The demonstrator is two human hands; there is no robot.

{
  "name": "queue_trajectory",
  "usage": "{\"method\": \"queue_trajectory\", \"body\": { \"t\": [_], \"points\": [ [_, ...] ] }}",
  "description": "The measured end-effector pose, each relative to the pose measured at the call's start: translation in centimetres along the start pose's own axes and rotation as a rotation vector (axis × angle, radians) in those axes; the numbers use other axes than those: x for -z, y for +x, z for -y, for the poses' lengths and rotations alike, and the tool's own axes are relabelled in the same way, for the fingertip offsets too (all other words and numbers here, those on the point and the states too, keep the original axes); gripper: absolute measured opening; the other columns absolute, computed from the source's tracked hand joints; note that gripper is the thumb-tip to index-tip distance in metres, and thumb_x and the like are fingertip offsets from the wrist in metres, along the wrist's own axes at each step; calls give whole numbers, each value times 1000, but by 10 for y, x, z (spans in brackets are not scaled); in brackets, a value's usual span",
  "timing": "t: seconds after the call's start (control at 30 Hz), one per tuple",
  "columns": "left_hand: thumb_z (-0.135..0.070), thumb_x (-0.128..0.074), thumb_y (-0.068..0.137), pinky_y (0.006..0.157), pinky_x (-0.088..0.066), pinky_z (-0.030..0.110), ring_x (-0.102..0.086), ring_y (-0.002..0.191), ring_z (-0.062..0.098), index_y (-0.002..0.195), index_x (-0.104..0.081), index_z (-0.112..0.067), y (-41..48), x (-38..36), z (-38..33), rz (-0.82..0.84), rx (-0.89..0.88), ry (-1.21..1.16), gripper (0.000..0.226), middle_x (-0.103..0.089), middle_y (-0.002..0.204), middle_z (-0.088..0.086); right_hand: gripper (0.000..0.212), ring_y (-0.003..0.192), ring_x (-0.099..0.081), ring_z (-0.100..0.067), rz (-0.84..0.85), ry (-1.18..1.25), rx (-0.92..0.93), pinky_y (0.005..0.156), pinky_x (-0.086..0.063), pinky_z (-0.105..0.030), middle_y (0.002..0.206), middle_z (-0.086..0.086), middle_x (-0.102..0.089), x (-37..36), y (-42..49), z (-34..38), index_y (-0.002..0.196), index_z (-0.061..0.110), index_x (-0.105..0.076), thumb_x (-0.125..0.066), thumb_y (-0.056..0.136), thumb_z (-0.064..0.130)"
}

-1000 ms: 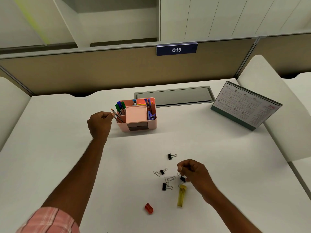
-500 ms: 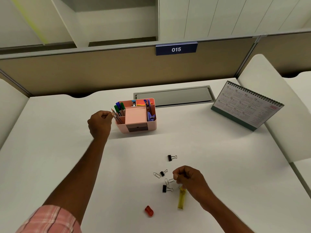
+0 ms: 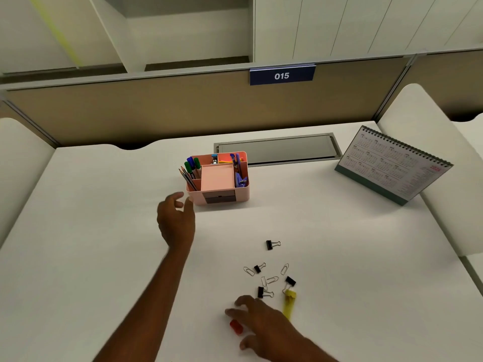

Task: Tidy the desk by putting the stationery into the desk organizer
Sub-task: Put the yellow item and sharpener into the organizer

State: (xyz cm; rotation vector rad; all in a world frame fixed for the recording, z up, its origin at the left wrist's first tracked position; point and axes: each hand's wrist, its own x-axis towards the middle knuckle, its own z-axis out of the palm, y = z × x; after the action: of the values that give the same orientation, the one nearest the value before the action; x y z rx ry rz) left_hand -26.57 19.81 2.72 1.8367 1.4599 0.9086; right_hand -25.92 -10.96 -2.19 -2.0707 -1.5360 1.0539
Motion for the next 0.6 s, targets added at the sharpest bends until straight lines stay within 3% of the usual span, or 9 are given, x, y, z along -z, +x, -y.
{"method": "queue_trajectory", "body": {
  "t": [0.1,0.17,0.23,0.4,0.6],
  "points": [
    [-22,-73,94,75,-55,35,-65,85,19,112,-74,-19,-32,4,8,52,29,-65,19,-70,90,1,71,121,-55,-23,11,-199,161,81,-59,-41,157,-1,-35,-15,9,5,149,41,-37,-69,87,27],
    [-23,-71,93,77,-58,40,-66,82,18,108,-74,-25,-50,7,14,106,63,-86,15,-69,87,-4,69,100,-64,-17,5,-306,206,58,-58,-29,142,-2,-49,-22,13,5,139,36,-48,-75,75,36],
    [-22,-70,94,76,-59,38,-66,81,14,105,-74,-27,-66,11,18,162,64,-89,13,-70,88,-5,70,88,-64,-10,50,-371,210,47,-53,-22,132,1,-55,-24,16,6,131,37,-54,-79,66,43],
    [-20,-70,95,74,-57,33,-65,79,4,104,-74,-27,-95,20,26,265,56,-65,12,-70,90,-8,89,85,-62,-10,97,-404,174,47,-51,-22,128,3,-58,-18,13,7,136,34,-51,-85,54,43],
    [-21,-70,94,70,-56,30,-65,76,2,103,-74,-31,-119,24,34,360,82,-39,14,-69,88,-10,95,94,-66,-15,48,-471,125,65,-58,-28,130,0,-60,-10,-7,-8,137,30,-52,-89,51,48]
  ]
}}
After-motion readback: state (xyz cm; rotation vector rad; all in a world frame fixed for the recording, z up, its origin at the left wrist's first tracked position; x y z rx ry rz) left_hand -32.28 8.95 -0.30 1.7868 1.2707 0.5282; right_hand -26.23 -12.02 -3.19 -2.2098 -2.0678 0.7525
